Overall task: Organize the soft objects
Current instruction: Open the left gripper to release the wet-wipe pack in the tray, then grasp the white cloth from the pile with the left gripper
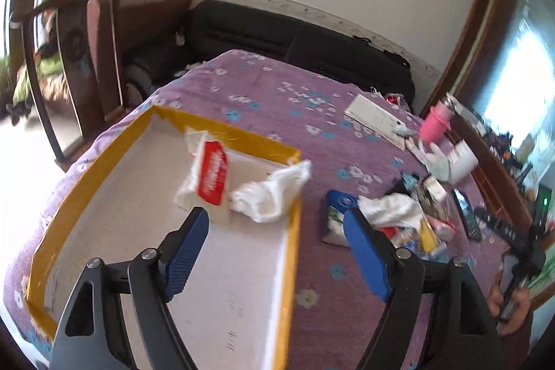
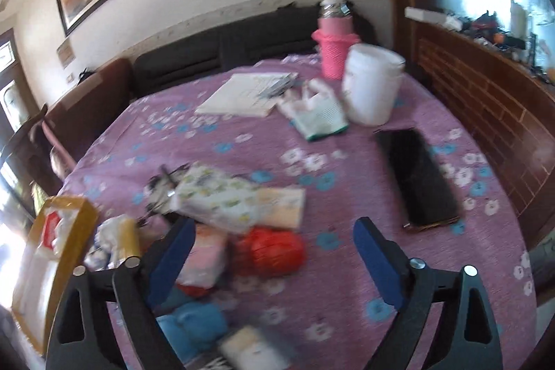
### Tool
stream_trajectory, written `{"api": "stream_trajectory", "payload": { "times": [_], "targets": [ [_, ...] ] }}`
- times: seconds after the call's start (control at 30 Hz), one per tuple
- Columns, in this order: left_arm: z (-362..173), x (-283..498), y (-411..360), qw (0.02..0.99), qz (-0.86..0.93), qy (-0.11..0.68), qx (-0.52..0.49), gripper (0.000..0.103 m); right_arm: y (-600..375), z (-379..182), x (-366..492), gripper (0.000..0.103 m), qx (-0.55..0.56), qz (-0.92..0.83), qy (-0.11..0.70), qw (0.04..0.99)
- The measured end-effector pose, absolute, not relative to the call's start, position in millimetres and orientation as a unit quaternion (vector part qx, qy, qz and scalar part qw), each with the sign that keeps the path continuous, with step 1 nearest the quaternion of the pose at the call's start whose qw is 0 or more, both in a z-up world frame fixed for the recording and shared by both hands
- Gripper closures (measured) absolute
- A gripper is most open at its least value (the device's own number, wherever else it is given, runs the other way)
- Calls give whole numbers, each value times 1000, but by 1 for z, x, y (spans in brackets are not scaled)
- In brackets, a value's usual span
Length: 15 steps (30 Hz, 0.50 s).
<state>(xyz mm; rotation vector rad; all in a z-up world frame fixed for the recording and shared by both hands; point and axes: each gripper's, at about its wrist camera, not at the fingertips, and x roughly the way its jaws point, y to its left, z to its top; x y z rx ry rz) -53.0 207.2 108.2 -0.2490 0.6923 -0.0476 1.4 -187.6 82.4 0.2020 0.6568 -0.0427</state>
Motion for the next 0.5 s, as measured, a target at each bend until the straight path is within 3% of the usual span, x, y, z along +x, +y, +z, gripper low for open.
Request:
{"api": "stream_trajectory", "payload": {
  "times": [0.07,0.17,0.5],
  "targets": [
    [110,-59,180,936,-36,336,-98,24,-198,82,-6,1,102,-41,288,951],
    [106,-63,142,937,-54,337,-72,24,-207,81,-18,1,102,-58,250,961],
    [71,-61,72,916,-103,385,-51,24,-221,60,-12,1,145,-50,297,942]
  ]
}}
